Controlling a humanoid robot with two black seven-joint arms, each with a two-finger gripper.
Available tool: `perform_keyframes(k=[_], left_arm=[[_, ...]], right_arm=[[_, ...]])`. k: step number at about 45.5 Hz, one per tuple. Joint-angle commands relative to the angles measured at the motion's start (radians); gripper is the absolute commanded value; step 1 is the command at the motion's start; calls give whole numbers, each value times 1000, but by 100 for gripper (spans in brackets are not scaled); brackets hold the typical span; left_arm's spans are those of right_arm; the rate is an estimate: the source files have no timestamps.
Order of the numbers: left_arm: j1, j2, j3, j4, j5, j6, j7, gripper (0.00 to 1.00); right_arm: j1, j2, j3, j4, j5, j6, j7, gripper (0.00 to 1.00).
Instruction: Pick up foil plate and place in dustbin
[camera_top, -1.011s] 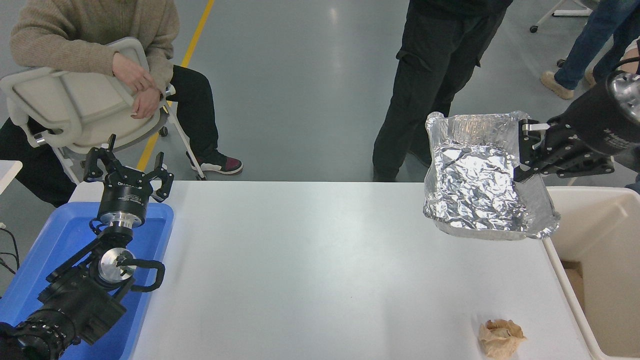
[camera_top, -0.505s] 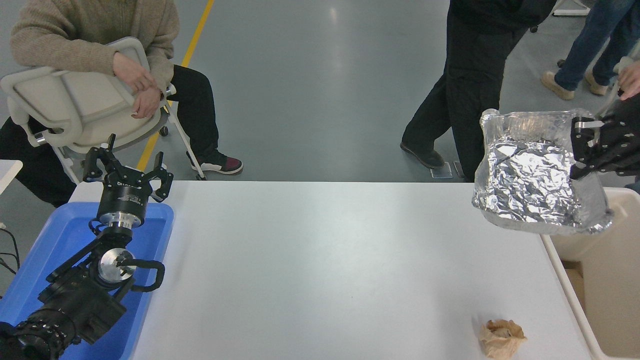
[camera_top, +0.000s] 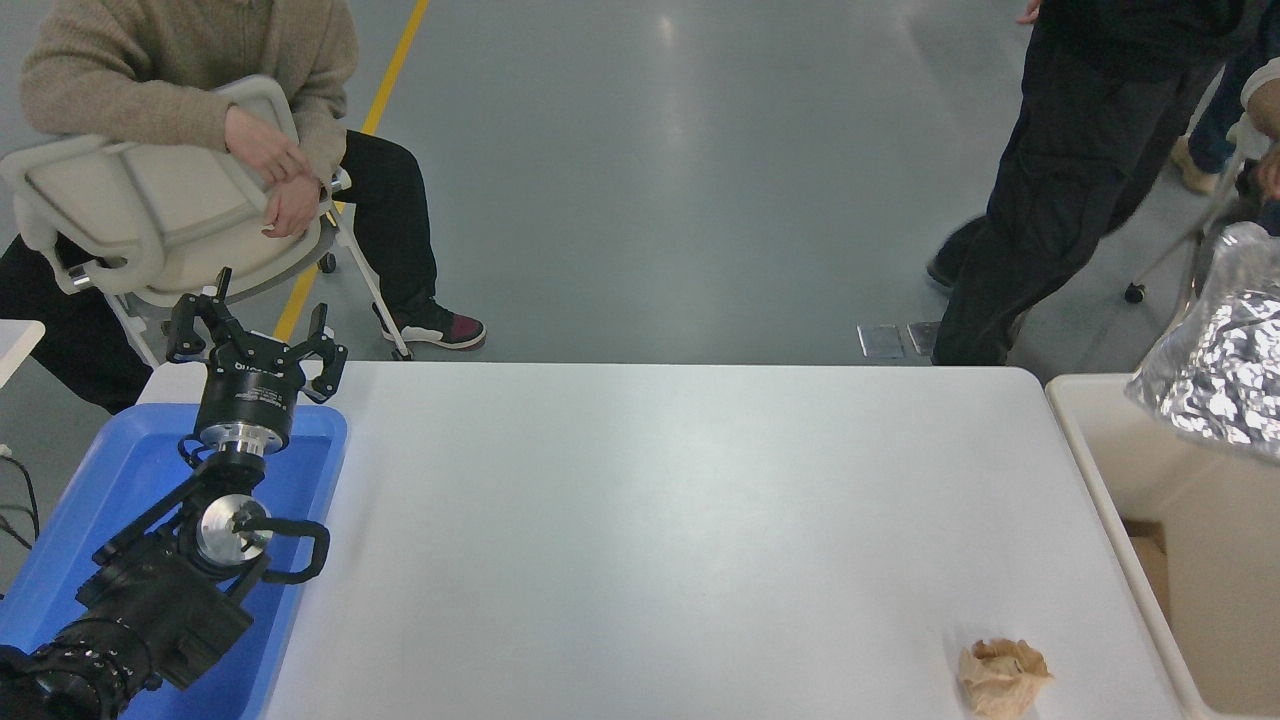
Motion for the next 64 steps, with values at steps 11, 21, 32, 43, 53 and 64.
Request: perform_keyframes(k=[11,21,32,43,53,64], left_arm=[[0,0,-2,1,0,0,0,99],[0,0,-2,-1,0,0,0,99],[0,0,-2,-1,0,0,0,99],[0,0,-2,-1,0,0,0,99],[0,0,-2,-1,0,0,0,99],[0,0,-2,-1,0,0,0,99]], right_arm=[[-647,-28,375,-373,8,-143,86,0],[-918,47,578,-575,5,-163,86,0],[-1116,158,665,-762,5,-266,86,0],[-1262,235,756,-918,7,-339,83,0],[-1288,247,762,-962,7,-382,80,0],[-1351,288,761,-1063,10,-399,80,0]])
